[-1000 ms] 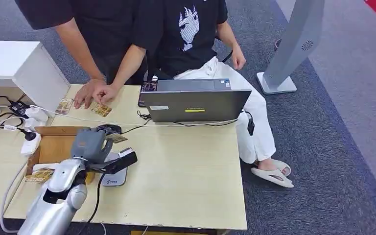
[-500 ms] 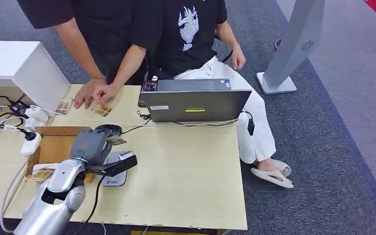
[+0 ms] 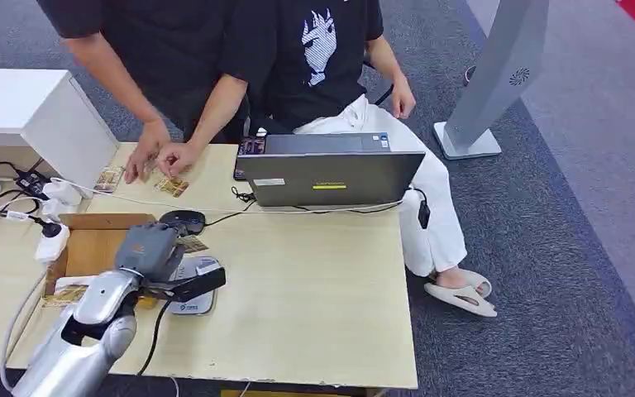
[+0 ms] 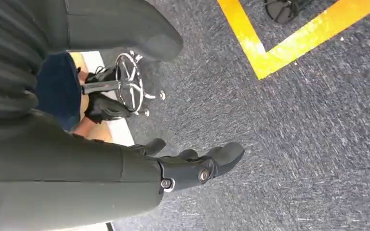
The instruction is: Pass the card to the sensor for recognition and then transmit it.
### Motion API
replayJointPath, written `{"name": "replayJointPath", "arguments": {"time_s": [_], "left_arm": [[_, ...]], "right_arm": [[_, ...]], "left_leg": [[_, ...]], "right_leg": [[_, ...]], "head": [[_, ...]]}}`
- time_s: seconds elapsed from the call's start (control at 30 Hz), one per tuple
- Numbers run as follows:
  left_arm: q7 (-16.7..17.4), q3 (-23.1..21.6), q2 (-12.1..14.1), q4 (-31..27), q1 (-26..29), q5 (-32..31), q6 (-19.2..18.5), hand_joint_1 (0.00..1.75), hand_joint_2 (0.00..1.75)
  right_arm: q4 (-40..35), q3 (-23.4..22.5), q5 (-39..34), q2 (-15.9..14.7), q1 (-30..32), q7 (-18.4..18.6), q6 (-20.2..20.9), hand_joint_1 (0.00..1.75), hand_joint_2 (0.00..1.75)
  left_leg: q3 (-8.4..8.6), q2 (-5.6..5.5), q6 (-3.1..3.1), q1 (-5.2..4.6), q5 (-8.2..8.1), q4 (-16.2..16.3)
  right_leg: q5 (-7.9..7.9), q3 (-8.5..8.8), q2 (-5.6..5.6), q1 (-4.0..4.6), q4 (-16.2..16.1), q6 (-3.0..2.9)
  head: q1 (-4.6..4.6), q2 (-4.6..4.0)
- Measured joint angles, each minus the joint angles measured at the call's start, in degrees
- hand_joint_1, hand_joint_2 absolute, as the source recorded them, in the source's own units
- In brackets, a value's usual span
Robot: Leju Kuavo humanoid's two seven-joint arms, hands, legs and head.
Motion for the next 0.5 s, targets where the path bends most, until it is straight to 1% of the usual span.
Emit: {"name": "replayJointPath", "arguments": {"time_s": [0.03,0.2,0.3,0.5], "left_arm": [[-0.11,-0.44,0.15,0.26,0.17,0.00,-0.28,1.75,1.75],[-1.14,-2.51,0.11,2.54,0.73,0.52,1.06,1.75,1.75],[-1.14,-3.78,0.09,3.69,0.72,0.68,1.73,1.75,1.75],[-1.14,-5.00,0.04,5.27,0.77,0.68,1.89,1.75,1.75]], "right_arm": [[0.00,-0.02,0.35,0.07,0.01,0.07,0.00,0.00,1.75],[0.00,-0.77,1.18,0.22,0.07,0.15,0.02,0.00,1.75],[0.00,-1.09,1.51,0.26,0.07,0.31,0.02,0.00,1.75],[0.00,-1.40,1.84,0.33,0.08,0.31,0.04,0.00,1.75]], "left_leg": [[0.00,0.01,0.00,0.00,0.00,0.00],[-0.02,-0.02,0.00,-0.01,0.00,0.00],[0.00,-0.04,0.00,-0.02,0.00,0.00],[0.02,-0.04,0.00,-0.01,0.01,0.00]], "right_leg": [[0.00,0.00,0.01,0.00,0.00,0.00],[-0.01,0.01,-0.03,-0.01,0.00,0.01],[-0.01,0.04,-0.04,-0.02,0.00,0.01],[-0.01,0.04,-0.05,-0.01,0.00,0.01]], "head": [[-0.04,0.00],[0.00,0.00],[-0.02,0.00],[-0.02,0.00]]}}
